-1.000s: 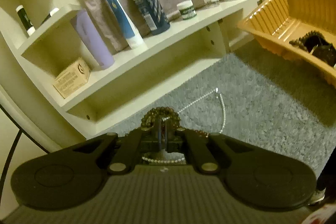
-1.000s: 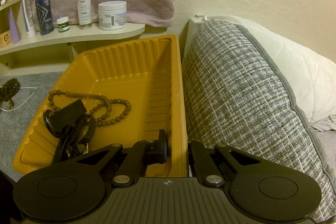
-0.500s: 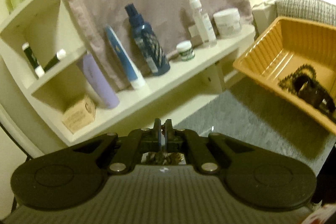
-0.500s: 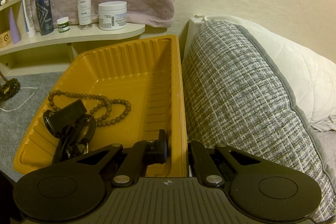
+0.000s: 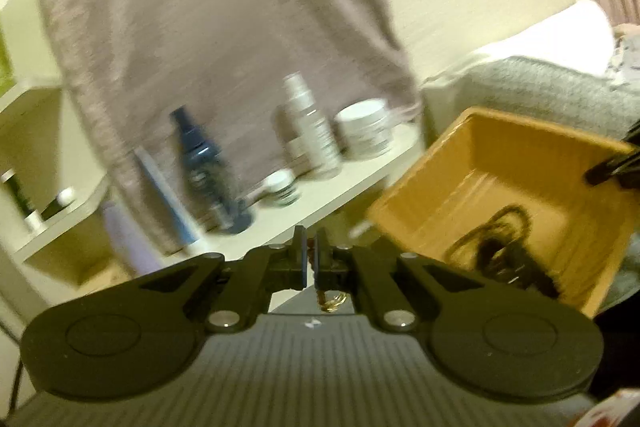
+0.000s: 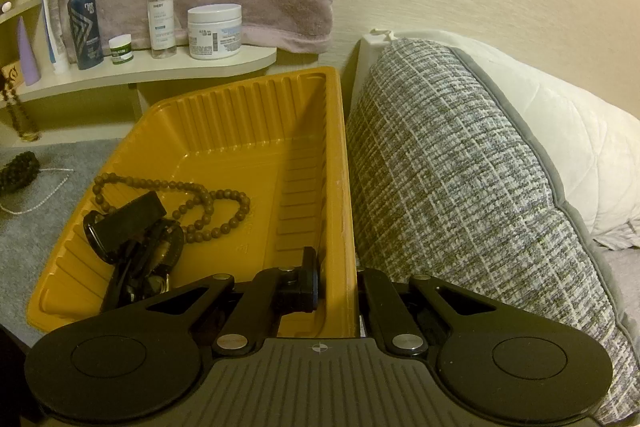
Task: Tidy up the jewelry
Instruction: 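Lift the dark bead strand with the left tool and release it into the tray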
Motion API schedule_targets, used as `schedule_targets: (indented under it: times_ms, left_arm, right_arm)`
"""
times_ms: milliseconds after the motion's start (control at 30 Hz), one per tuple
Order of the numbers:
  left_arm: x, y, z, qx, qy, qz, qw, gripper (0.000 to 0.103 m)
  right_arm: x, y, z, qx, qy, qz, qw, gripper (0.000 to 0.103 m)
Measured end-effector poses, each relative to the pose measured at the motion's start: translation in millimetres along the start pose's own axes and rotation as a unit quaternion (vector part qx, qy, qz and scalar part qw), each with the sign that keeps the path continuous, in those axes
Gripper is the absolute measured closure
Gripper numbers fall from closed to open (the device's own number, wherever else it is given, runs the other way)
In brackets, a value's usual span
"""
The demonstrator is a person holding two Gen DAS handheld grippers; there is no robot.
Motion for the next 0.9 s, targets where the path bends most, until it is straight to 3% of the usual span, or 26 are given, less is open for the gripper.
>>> schedule_targets:
  times_ms: [500,833,900]
  left_arm:
    - [-3.3,-28.0,-95.0,0.017,0.122,-0.029,0.992,0.101]
    - [2.8,-13.9,-125.9,0.023,0.155,-0.004,0.9876,0.1]
    - [3.4,-11.3,-126.2,0.021,0.156,-0.001,0.9875,0.093]
  right_arm:
    - [-0.7,0.5,0.6,0.003,-0.002,-0.002,1.0,0.1]
    - [-1.0,0.9,0.0,0.008,-0.003,-0.002,1.0,0.1]
    - [-1.2,1.2,-0.2,0.008,-0.003,-0.002,1.0,0.1]
Point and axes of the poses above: each gripper's, at about its wrist camera, not at the fingertips, and x roughly the way its jaws point, z to its left, y to its underside, the point moved 5 cm from there along x, roughly the way its jaws point, and after that the axes turned 2 degrees about y, right-handed, at the moved point
